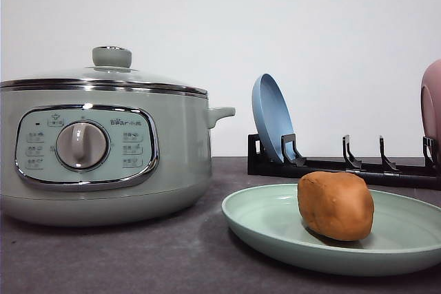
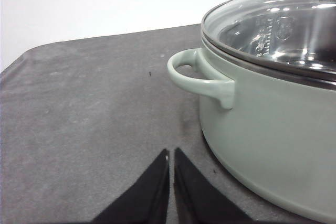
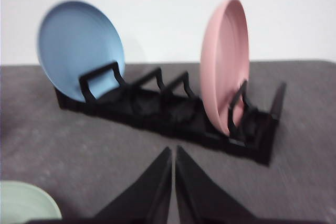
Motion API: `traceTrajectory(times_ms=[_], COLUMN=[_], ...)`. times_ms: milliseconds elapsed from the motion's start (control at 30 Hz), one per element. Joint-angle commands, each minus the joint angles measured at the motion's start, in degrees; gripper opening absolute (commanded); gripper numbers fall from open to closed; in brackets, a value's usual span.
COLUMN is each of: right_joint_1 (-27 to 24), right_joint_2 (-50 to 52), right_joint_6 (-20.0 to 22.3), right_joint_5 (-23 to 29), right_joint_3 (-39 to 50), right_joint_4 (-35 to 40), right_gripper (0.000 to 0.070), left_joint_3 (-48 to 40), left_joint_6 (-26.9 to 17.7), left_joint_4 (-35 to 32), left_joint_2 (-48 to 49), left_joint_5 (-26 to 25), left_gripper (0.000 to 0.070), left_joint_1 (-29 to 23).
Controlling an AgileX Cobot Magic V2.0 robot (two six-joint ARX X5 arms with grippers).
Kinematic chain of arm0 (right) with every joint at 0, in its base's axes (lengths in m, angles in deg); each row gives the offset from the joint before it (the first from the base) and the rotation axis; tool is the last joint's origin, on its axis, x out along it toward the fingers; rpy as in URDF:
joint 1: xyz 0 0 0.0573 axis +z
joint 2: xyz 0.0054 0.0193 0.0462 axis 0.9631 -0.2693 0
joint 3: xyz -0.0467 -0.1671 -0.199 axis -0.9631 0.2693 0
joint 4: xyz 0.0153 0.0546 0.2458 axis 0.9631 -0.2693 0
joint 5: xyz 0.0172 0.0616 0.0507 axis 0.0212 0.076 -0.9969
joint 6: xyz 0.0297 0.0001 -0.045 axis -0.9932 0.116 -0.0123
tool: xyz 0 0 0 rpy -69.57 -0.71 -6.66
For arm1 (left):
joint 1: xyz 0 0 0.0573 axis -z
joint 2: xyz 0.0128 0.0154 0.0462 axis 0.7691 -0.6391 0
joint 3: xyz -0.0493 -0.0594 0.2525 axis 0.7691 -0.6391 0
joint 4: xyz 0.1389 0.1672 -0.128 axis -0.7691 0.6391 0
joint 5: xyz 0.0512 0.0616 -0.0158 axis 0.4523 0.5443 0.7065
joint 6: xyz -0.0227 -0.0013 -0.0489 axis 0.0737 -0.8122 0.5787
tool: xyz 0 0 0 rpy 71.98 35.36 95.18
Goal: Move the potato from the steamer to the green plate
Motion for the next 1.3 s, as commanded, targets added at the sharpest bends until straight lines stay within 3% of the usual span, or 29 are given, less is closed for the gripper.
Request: traceTrajectory(times_ms=[0,133,1267], right_joint_1=[-0.1,-0.1,-0.1], right_joint_2=[0.1,0.1,0.1], right_joint_6=[0.6,0.3,0.2], right_joint_5=[0.3,0.3,0.5], right_joint_3=[0.3,0.3,0.2], right_joint_4=[-1.5,-6.6,-5.2], right_gripper=[0.0000,0.0000,0.0000], left_joint_3=[-1.1,-1.1,-1.1], left_joint_6=[0.3,0.3,0.3], left_joint_4=[0.6,0.6,0.5], left_joint_2=[0.1,0.1,0.1], left_joint_5=[0.0,0.0,0.0], left_gripper=[0.0009,0.0009,0.0009], left_joint_1=[-0.1,-0.1,-0.1])
